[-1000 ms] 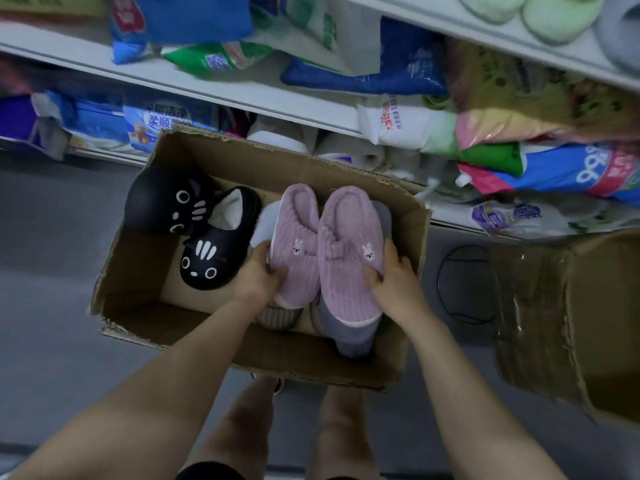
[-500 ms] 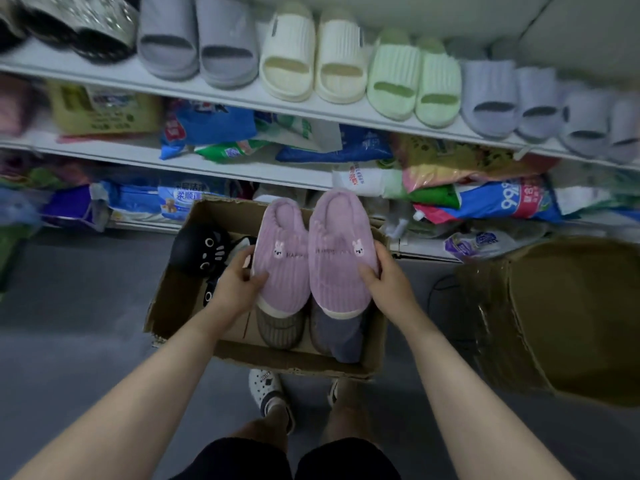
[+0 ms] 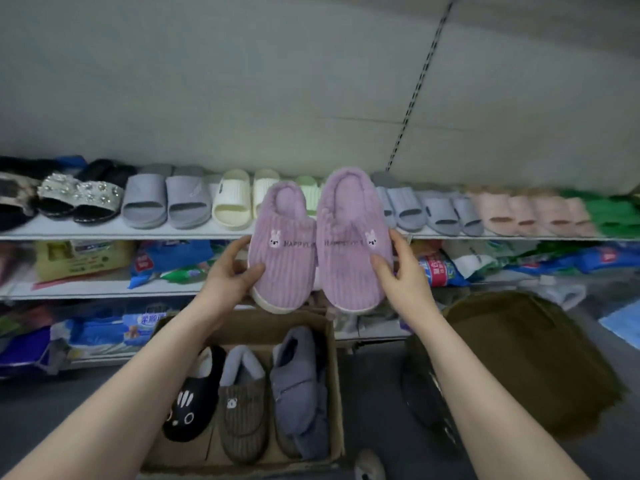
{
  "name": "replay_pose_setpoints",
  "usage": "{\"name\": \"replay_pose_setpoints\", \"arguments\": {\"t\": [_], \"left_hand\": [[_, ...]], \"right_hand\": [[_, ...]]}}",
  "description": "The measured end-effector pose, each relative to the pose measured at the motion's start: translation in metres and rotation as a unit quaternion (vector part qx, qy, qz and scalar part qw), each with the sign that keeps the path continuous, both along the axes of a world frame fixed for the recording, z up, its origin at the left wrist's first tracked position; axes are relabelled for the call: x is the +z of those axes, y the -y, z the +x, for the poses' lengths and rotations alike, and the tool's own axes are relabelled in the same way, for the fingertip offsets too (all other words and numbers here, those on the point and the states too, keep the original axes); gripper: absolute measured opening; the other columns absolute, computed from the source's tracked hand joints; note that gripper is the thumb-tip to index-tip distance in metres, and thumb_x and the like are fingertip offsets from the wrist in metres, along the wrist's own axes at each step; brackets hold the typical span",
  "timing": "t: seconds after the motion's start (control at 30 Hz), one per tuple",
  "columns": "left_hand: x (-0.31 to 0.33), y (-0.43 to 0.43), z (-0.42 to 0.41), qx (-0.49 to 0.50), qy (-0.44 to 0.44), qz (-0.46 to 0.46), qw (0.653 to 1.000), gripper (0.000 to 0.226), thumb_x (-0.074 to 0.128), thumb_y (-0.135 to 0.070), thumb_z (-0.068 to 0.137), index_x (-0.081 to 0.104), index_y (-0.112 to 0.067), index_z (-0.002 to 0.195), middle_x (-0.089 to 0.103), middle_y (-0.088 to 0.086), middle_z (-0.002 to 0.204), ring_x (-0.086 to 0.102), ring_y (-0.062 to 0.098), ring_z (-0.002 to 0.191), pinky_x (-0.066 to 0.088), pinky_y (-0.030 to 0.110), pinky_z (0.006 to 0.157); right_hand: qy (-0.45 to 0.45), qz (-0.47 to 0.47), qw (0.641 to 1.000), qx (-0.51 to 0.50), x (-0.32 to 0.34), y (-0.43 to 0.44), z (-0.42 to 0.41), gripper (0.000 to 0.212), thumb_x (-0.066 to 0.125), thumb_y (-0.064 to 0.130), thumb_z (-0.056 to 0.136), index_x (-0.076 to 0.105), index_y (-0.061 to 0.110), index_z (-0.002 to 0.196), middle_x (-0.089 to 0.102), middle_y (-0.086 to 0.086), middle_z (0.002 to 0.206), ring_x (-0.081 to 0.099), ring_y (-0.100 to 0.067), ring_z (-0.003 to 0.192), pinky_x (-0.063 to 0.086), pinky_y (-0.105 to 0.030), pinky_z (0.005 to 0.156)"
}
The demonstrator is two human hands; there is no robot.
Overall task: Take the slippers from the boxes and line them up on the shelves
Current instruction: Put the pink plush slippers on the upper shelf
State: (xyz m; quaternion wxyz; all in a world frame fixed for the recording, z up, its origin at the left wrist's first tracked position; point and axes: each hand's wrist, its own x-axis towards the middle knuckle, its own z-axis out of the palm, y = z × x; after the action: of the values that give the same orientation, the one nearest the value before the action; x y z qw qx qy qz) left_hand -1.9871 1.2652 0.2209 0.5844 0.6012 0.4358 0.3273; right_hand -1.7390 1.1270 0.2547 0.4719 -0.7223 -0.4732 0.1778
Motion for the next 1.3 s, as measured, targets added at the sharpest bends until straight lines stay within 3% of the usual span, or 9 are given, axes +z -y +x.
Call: {"name": "replay_pose_setpoints", "arguments": {"t": [0.37, 0.57, 0.7, 0.83, 0.93, 1.03, 1.13, 1.23, 1.3], "left_hand": [[0.159, 0.008, 0.135, -0.041, 0.110, 0.169, 0.978, 0.055, 0.069, -0.030, 0.082, 0.047, -0.041, 0.131, 0.066, 0.009, 0.107, 0.066, 0.024, 0.098, 0.055, 0.035, 0.079], [0.248, 0.016, 0.213, -0.026, 0.139, 0.264, 0.954, 0.064, 0.072, -0.032, 0.075, 0.049, -0.035, 0.135, 0.066, -0.003, 0.092, 0.064, 0.019, 0.090, 0.054, 0.037, 0.083], [0.311, 0.007, 0.259, 0.014, 0.129, 0.311, 0.942, 0.060, 0.066, -0.033, 0.073, 0.051, -0.037, 0.131, 0.066, -0.009, 0.076, 0.065, 0.016, 0.077, 0.054, 0.044, 0.081], [0.369, -0.008, 0.304, 0.036, 0.114, 0.302, 0.946, 0.054, 0.066, -0.023, 0.084, 0.049, -0.026, 0.136, 0.071, 0.009, 0.095, 0.069, 0.024, 0.092, 0.057, 0.047, 0.083], [0.402, -0.021, 0.333, 0.046, 0.105, 0.250, 0.962, 0.040, 0.059, -0.015, 0.091, 0.054, -0.015, 0.131, 0.066, 0.010, 0.112, 0.066, 0.024, 0.098, 0.058, 0.040, 0.079], [0.422, -0.026, 0.356, 0.018, 0.117, 0.198, 0.973, 0.017, 0.050, -0.006, 0.094, 0.059, -0.004, 0.109, 0.062, 0.012, 0.101, 0.061, 0.017, 0.081, 0.059, 0.027, 0.059], [0.429, -0.029, 0.373, 0.036, 0.153, 0.157, 0.975, 0.014, 0.047, -0.006, 0.098, 0.056, 0.001, 0.105, 0.058, 0.014, 0.092, 0.059, 0.018, 0.077, 0.058, 0.024, 0.054], [0.431, -0.029, 0.384, 0.022, 0.141, 0.201, 0.969, 0.046, 0.064, -0.035, 0.089, 0.057, 0.003, 0.114, 0.062, 0.011, 0.112, 0.063, 0.020, 0.098, 0.057, 0.030, 0.083], [0.427, -0.026, 0.387, 0.008, 0.046, 0.292, 0.955, 0.038, 0.073, -0.046, 0.079, 0.058, -0.019, 0.102, 0.063, -0.007, 0.098, 0.060, 0.007, 0.092, 0.046, 0.021, 0.084]], "right_hand": [[0.053, 0.164, 0.985, -0.010, 0.142, 0.005, 0.152, 0.043, 0.061, 0.022, 0.096, 0.045, 0.029, 0.135, 0.062, 0.008, 0.121, 0.065, -0.009, 0.101, 0.056, -0.041, 0.088], [0.074, 0.253, 0.964, -0.023, 0.221, 0.002, 0.239, 0.041, 0.065, 0.018, 0.093, 0.049, 0.029, 0.129, 0.065, 0.005, 0.110, 0.063, 0.002, 0.084, 0.051, -0.017, 0.075], [0.088, 0.279, 0.955, -0.055, 0.279, -0.006, 0.289, 0.043, 0.063, 0.036, 0.081, 0.054, 0.035, 0.123, 0.069, 0.004, 0.100, 0.066, -0.013, 0.086, 0.052, -0.032, 0.079], [0.001, 0.283, 0.958, -0.055, 0.340, -0.026, 0.327, 0.033, 0.062, 0.021, 0.081, 0.058, 0.028, 0.114, 0.068, -0.001, 0.101, 0.065, -0.019, 0.090, 0.051, -0.037, 0.081], [-0.065, 0.242, 0.968, -0.032, 0.378, -0.043, 0.348, 0.026, 0.059, 0.017, 0.080, 0.064, 0.015, 0.106, 0.069, -0.006, 0.102, 0.065, -0.017, 0.081, 0.052, -0.028, 0.065], [-0.106, 0.196, 0.975, 0.009, 0.398, -0.048, 0.359, 0.014, 0.051, 0.006, 0.092, 0.059, 0.015, 0.084, 0.058, -0.005, 0.085, 0.054, -0.011, 0.069, 0.052, -0.021, 0.047], [-0.162, 0.192, 0.966, 0.060, 0.403, -0.051, 0.366, 0.008, 0.053, 0.011, 0.096, 0.060, 0.011, 0.092, 0.061, -0.008, 0.098, 0.056, -0.011, 0.080, 0.058, -0.028, 0.063], [-0.051, 0.144, 0.986, 0.067, 0.398, -0.057, 0.372, 0.070, 0.075, 0.034, 0.083, 0.044, 0.008, 0.141, 0.052, -0.003, 0.136, 0.055, -0.010, 0.110, 0.047, -0.027, 0.092], [0.073, 0.148, 0.985, 0.045, 0.392, -0.058, 0.370, 0.095, 0.083, 0.040, 0.074, 0.032, 0.017, 0.150, 0.044, 0.003, 0.139, 0.048, -0.011, 0.121, 0.039, -0.024, 0.096]]}}
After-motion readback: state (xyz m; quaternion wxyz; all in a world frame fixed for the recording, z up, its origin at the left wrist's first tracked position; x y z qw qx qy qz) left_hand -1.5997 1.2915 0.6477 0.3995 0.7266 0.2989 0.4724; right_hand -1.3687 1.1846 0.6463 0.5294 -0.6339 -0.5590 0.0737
